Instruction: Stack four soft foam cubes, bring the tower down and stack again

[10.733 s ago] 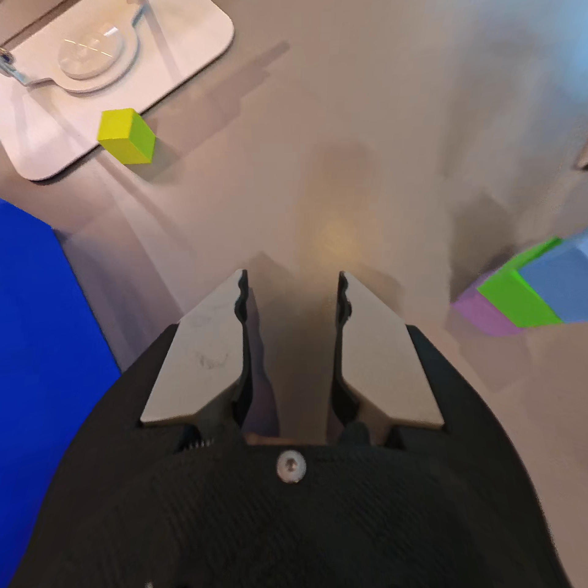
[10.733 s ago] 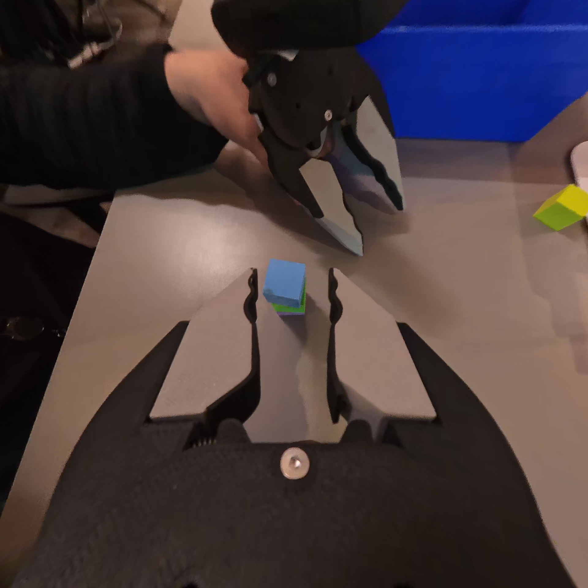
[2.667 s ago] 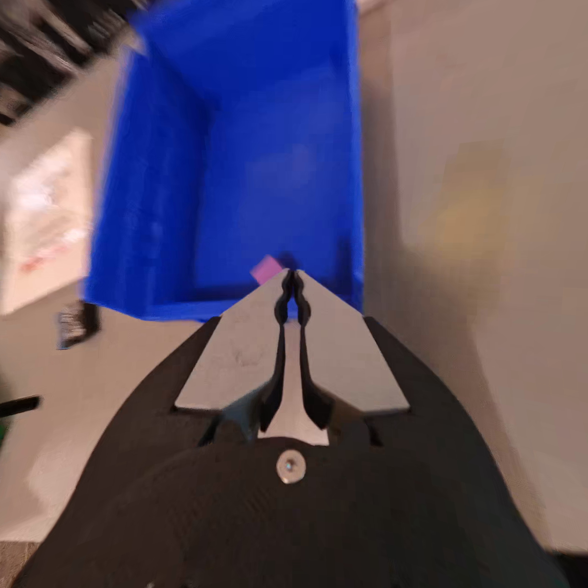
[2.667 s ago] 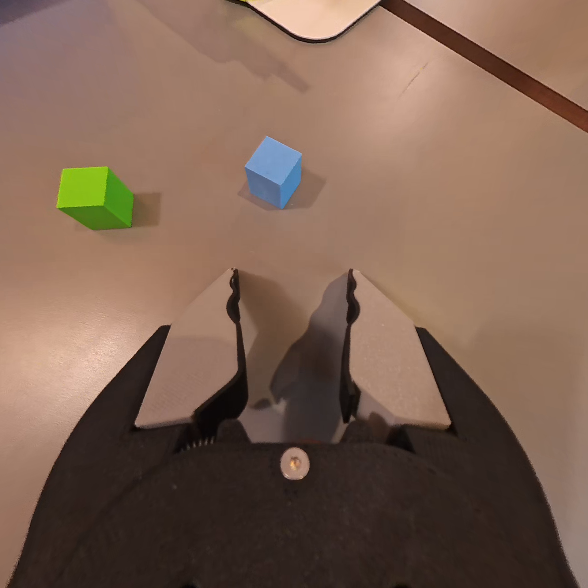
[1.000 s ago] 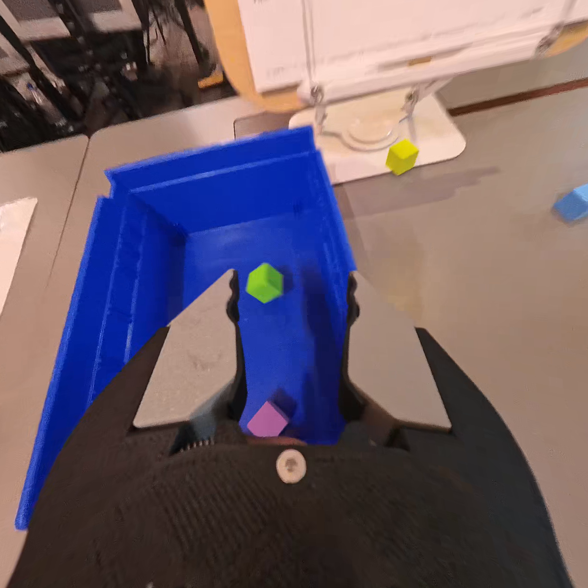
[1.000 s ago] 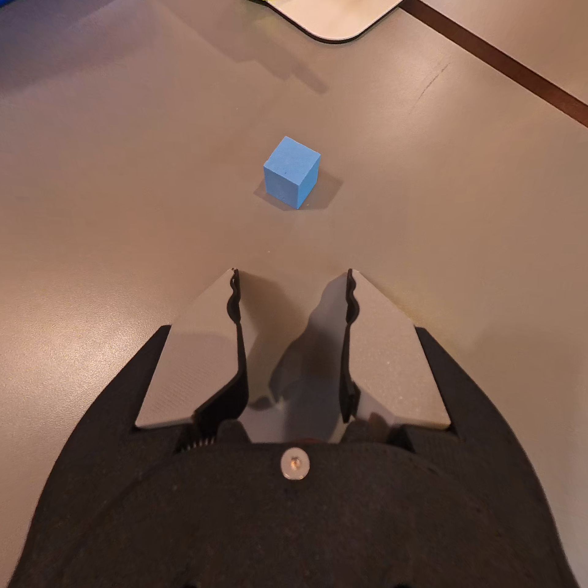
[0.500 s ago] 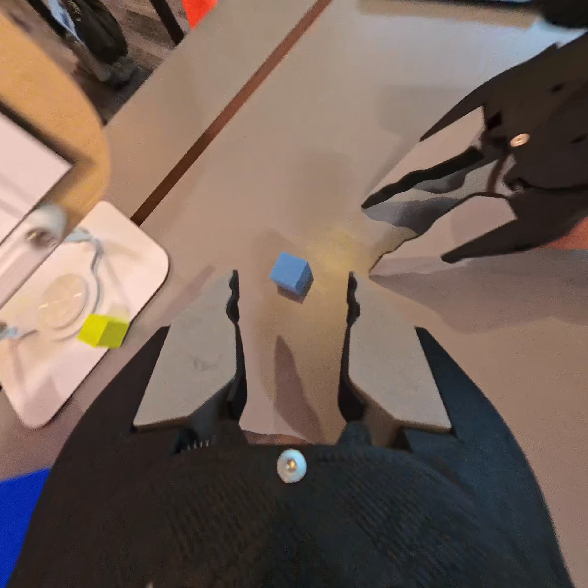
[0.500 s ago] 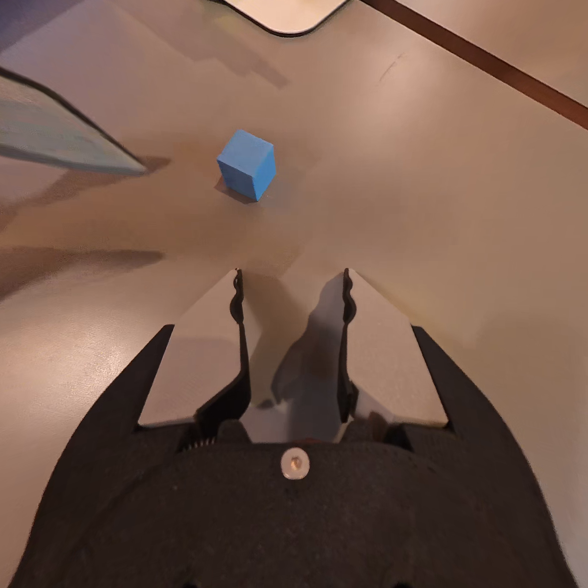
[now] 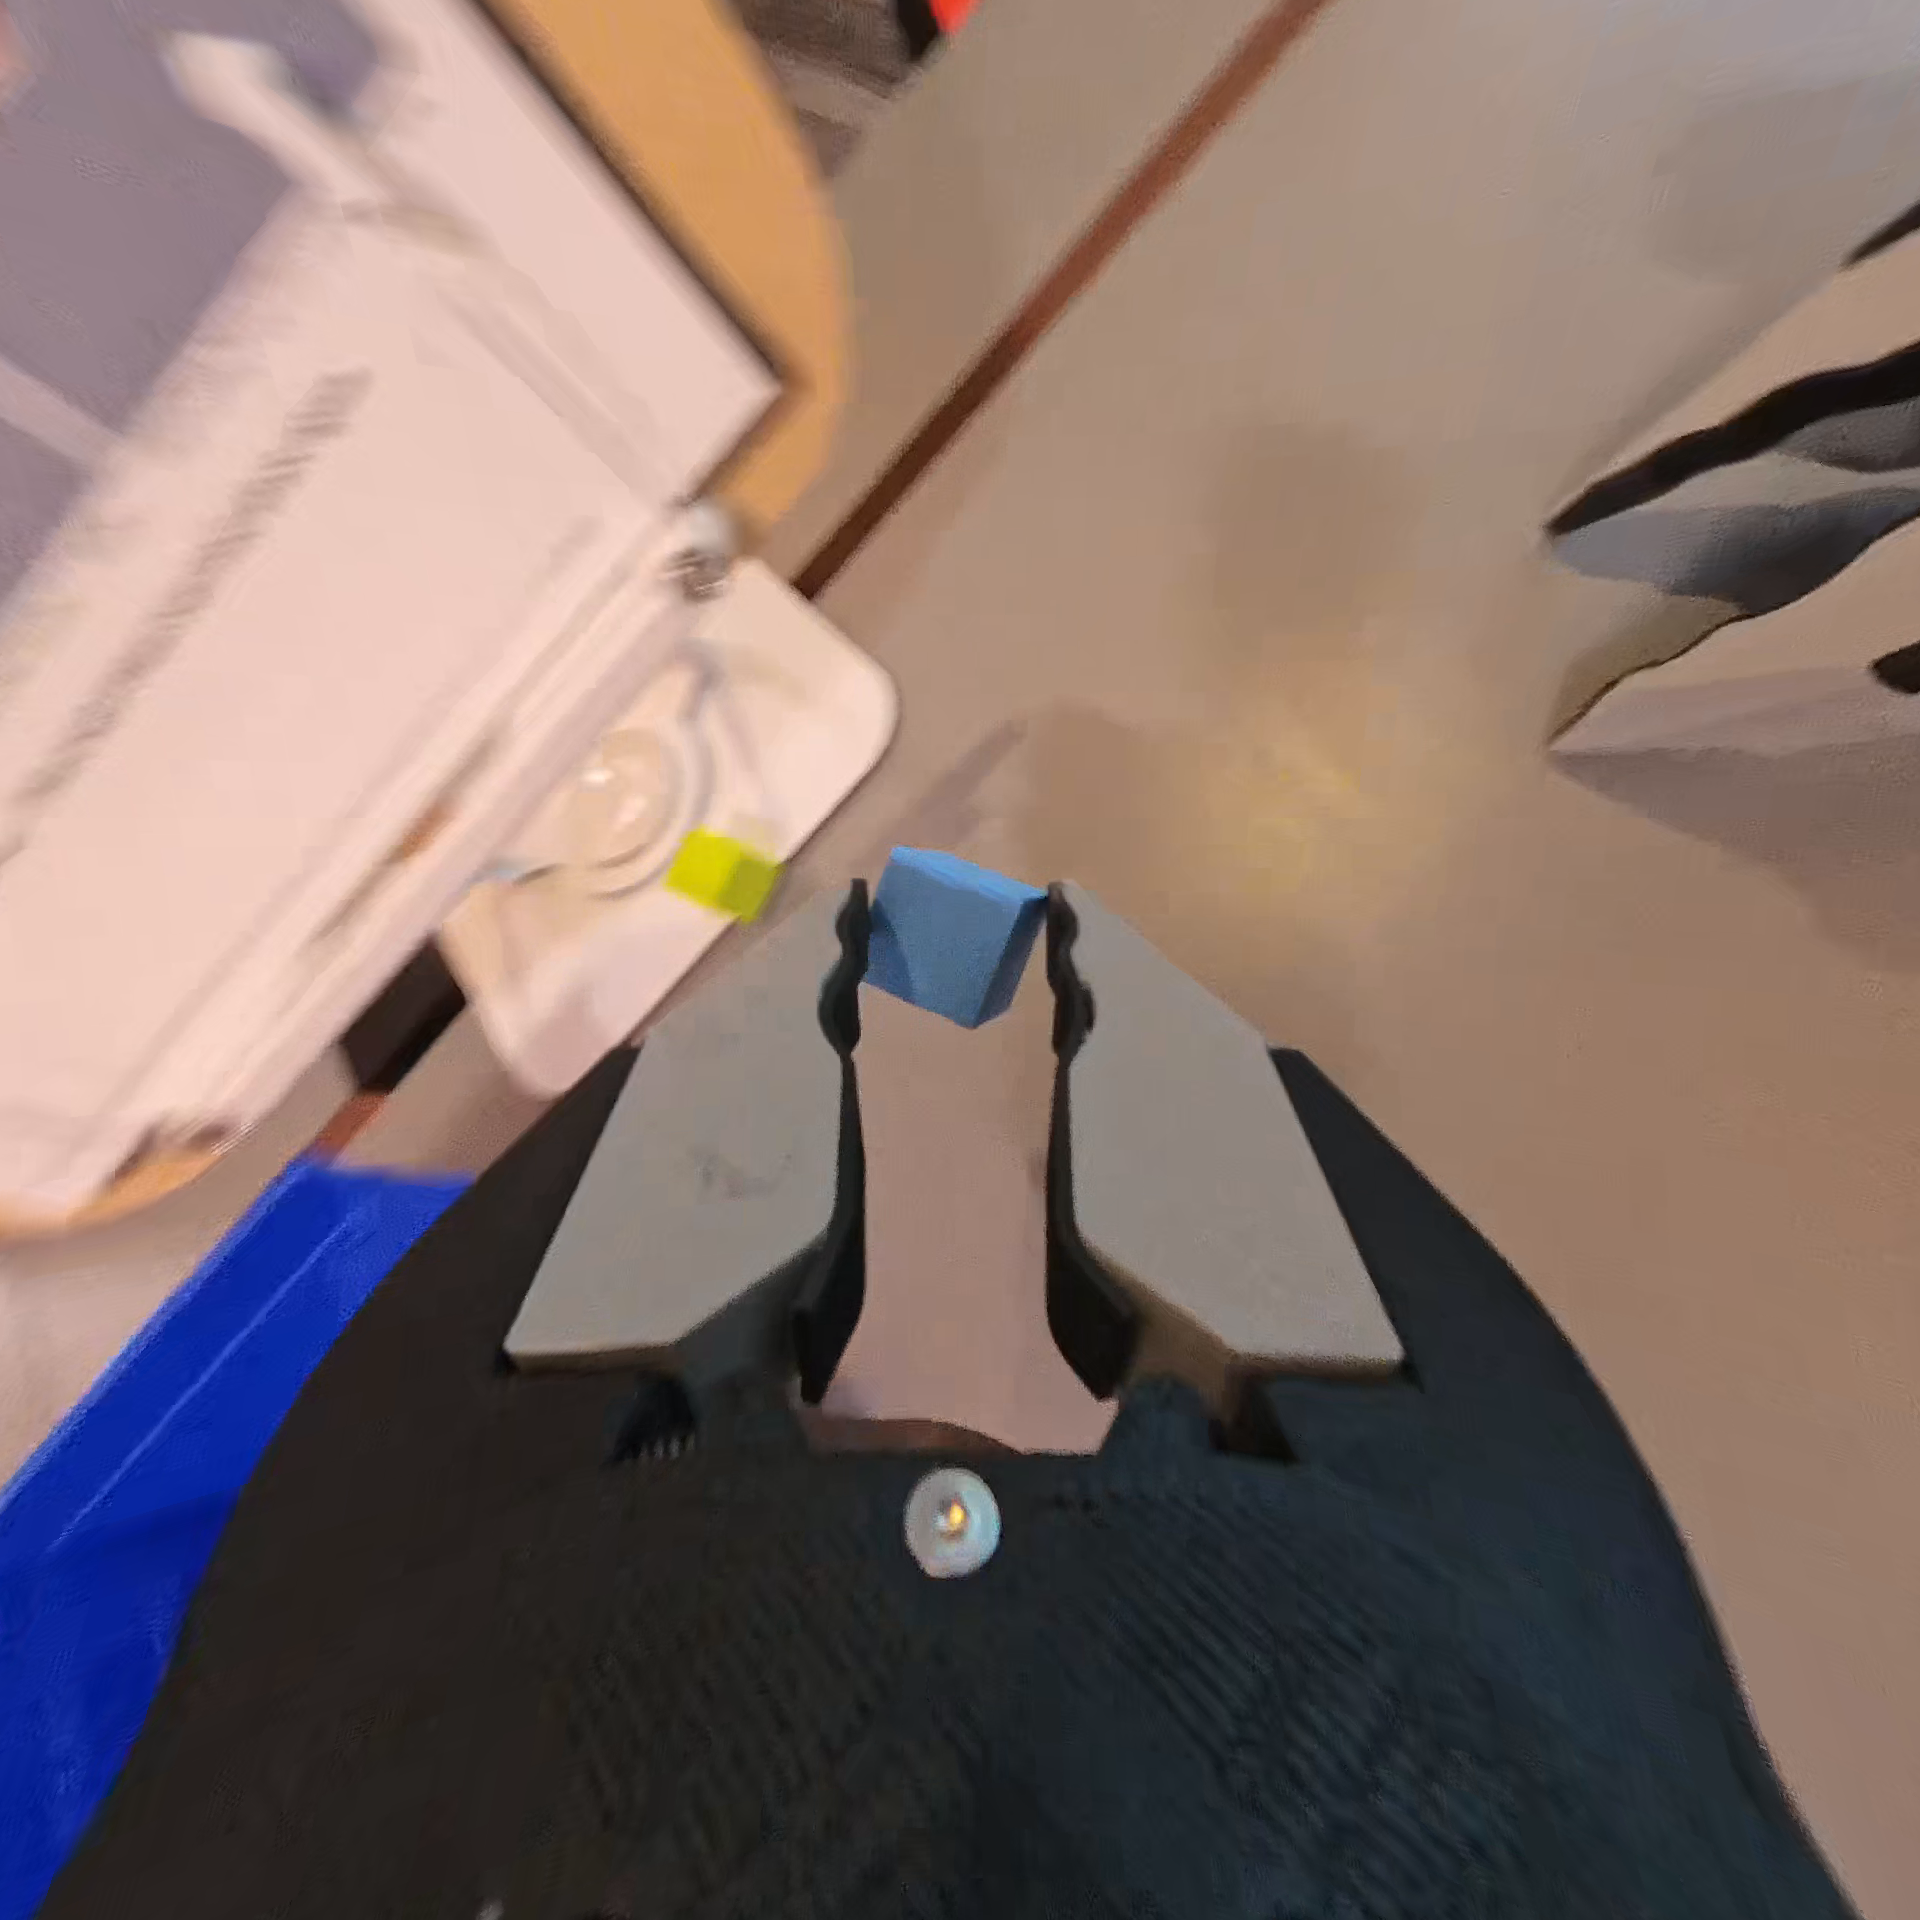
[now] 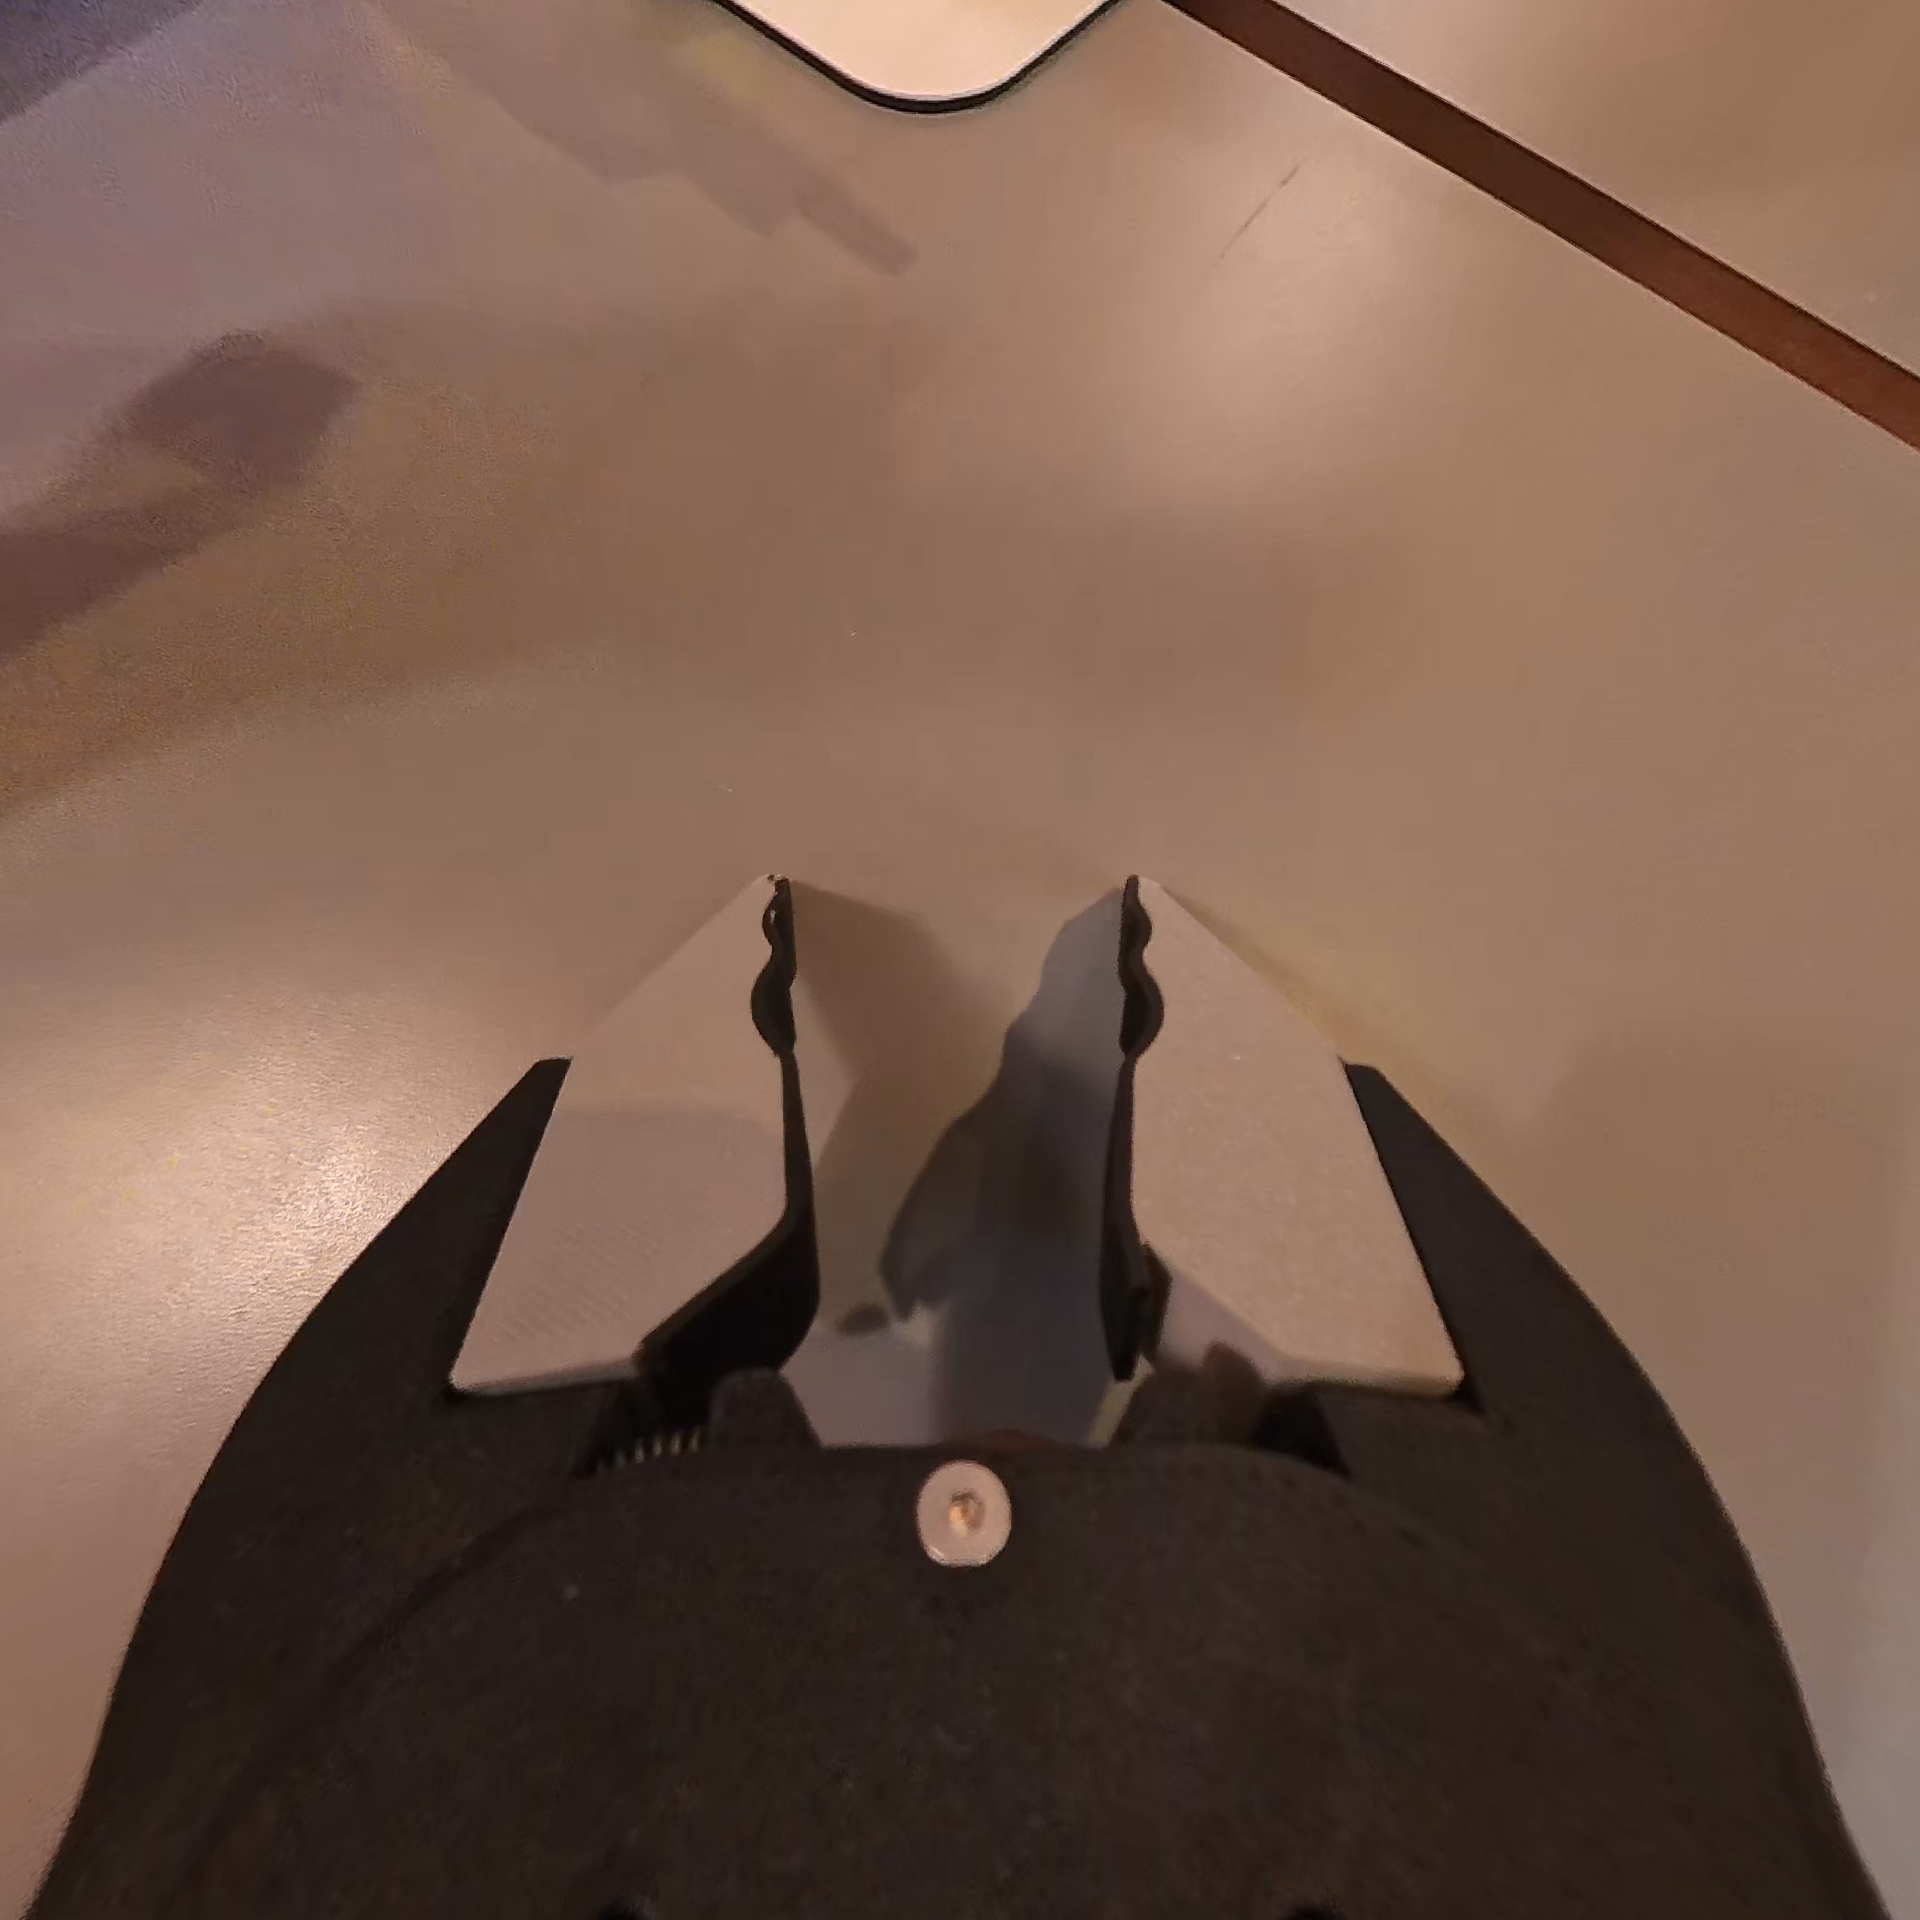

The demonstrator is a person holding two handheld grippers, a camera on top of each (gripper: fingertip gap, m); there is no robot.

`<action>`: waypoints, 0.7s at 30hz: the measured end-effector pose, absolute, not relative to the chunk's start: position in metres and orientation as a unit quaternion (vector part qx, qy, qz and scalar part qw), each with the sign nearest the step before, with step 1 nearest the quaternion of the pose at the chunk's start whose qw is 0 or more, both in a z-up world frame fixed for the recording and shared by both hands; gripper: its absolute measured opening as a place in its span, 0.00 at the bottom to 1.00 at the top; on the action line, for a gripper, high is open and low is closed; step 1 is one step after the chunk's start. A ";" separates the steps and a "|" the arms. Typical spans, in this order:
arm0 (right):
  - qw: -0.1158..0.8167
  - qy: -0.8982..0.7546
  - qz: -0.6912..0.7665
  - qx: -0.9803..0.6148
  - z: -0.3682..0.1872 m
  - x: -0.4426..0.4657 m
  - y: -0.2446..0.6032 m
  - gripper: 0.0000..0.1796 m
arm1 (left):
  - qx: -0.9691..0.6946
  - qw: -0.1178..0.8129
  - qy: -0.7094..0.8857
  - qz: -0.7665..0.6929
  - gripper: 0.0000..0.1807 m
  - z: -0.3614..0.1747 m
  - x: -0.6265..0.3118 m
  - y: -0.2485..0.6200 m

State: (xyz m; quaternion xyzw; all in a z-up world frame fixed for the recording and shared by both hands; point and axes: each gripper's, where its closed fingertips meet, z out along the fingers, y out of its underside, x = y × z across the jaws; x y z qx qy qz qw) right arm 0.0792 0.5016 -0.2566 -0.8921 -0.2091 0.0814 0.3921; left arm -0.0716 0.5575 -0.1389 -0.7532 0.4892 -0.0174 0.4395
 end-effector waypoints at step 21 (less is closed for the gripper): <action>0.393 -0.208 0.082 -0.892 -0.257 0.078 0.502 0.34 | -0.783 0.468 0.408 -0.030 0.33 -0.114 -0.150 0.589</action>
